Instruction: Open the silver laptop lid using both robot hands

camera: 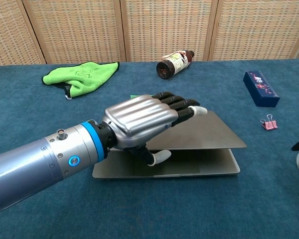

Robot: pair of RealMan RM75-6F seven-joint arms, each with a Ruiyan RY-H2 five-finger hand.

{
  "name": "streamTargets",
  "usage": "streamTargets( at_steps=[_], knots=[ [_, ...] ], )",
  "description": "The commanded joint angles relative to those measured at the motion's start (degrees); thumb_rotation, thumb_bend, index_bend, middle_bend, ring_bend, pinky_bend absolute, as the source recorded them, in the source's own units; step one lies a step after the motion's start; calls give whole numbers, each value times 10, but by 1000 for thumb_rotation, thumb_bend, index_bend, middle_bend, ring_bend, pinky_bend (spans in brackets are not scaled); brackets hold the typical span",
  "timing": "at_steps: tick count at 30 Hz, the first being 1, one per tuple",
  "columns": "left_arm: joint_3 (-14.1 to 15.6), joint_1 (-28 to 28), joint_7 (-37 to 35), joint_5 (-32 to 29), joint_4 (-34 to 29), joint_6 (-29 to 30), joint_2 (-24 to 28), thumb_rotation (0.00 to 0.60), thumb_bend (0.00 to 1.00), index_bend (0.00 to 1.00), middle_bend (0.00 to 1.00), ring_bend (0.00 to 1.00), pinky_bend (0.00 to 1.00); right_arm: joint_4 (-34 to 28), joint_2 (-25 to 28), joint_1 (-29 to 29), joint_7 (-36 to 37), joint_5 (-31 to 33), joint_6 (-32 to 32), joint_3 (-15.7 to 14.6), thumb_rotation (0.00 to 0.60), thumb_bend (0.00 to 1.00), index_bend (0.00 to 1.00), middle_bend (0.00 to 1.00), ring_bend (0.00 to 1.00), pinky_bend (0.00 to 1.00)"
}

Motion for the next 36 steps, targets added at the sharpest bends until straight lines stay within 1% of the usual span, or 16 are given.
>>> streamTargets(
  at_steps=[1, 5, 11, 14, 17, 19, 22, 26, 31, 36],
  knots=[
    [-1, -1, 0, 0, -3, 3, 4, 600, 439, 0, 0, 0, 0, 18, -23, 13, 7, -3, -17, -3, 600, 998, 315, 159, 76, 133],
    [-4, -2, 0, -1, -10, 7, 12, 600, 440, 0, 0, 0, 0, 22, -44, 23, 11, 8, -39, -2, 600, 1000, 303, 143, 76, 133],
    [-5, -5, -3, -5, -20, 11, 21, 600, 442, 0, 0, 0, 0, 34, -76, 38, 22, 0, -38, 3, 600, 1000, 290, 134, 74, 133],
    [-4, -5, -2, -7, -22, 11, 23, 600, 443, 0, 0, 0, 0, 44, -87, 46, 30, -4, -36, 5, 600, 1000, 259, 112, 63, 133],
    [-3, -6, -2, -10, -24, 11, 25, 600, 444, 0, 0, 0, 0, 52, -98, 52, 27, -2, -38, 9, 600, 1000, 191, 89, 58, 133],
    [-2, -7, -2, -12, -26, 11, 26, 600, 451, 0, 0, 0, 0, 50, -101, 55, 23, 1, -39, 12, 600, 1000, 164, 88, 58, 133],
    [-2, -8, -3, -13, -27, 13, 28, 600, 456, 0, 0, 0, 0, 43, -103, 60, 12, 8, -45, 15, 600, 1000, 162, 88, 58, 133],
    [-2, -9, -4, -16, -27, 14, 30, 600, 456, 0, 0, 0, 0, 39, -106, 64, 7, 19, -56, 14, 600, 1000, 126, 88, 59, 133],
    [0, -10, -6, -18, -25, 15, 32, 600, 457, 0, 0, 0, 0, 44, -115, 67, 1, 29, -71, 7, 600, 1000, 124, 88, 59, 133],
    [1, -12, -10, -19, -24, 17, 33, 600, 457, 0, 0, 0, 0, 40, -123, 72, -13, 35, -79, 7, 600, 1000, 124, 88, 59, 133]
  ],
)
